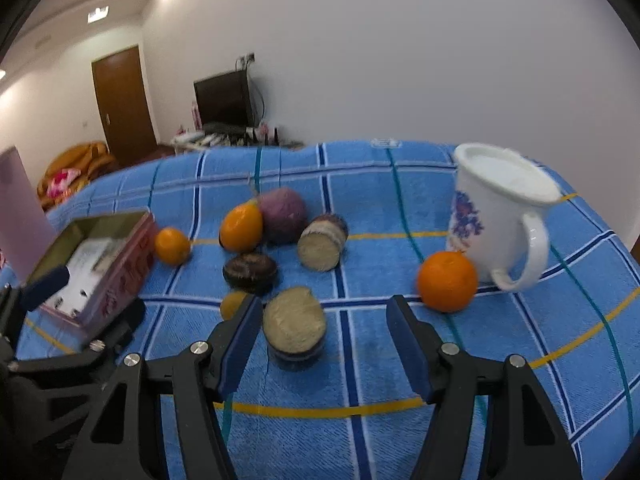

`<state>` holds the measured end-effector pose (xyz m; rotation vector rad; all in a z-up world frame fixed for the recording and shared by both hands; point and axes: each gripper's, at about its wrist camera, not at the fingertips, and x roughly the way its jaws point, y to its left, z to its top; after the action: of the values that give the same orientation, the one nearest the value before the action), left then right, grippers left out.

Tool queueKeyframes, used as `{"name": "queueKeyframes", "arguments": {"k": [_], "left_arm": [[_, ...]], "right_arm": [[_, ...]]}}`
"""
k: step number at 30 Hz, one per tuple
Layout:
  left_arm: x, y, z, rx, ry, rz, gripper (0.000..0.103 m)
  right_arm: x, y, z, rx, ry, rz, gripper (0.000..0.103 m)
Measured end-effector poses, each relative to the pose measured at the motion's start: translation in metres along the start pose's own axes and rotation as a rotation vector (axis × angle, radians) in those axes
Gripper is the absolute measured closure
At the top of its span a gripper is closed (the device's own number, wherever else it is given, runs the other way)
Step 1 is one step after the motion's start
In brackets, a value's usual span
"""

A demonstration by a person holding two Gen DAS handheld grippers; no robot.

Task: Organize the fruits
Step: 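Grasp the sliced taro piece with the right gripper while the left grasps the small yellow fruit, then carry both held fruits over the tin box with both grippers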

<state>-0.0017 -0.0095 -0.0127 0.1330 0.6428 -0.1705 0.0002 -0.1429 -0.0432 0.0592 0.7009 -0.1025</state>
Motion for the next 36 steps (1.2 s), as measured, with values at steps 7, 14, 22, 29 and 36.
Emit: {"name": "queueKeyframes", "arguments": {"k": [7, 14, 22, 29, 36], "left_arm": [[-0.002, -0.002, -0.001, 0.004, -0.006, -0.012, 0.012], [-0.003, 0.007, 0.001, -0.032, 0.0, -0.004, 0.013], [-0.006, -0.007, 0.003, -0.021, 0.02, -0.083, 0.014], [0.016, -0.047, 0.01, 0.052, 0.101, -0.125, 0.026], [0.06, -0.071, 0.014, 0.037, 0.259, -0.153, 0.046]], "right_arm": [[0.005, 0.011, 0.002, -0.067, 0.01, 0.051, 0.054], [0.019, 0.012, 0.001, -0.08, 0.064, 0.083, 0.054], [0.011, -0.01, 0.004, 0.02, 0.072, 0.104, 0.063], [-0.028, -0.042, 0.015, 0.138, -0.131, 0.019, 0.063], [-0.027, -0.054, 0.015, 0.189, -0.132, 0.011, 0.062]]}}
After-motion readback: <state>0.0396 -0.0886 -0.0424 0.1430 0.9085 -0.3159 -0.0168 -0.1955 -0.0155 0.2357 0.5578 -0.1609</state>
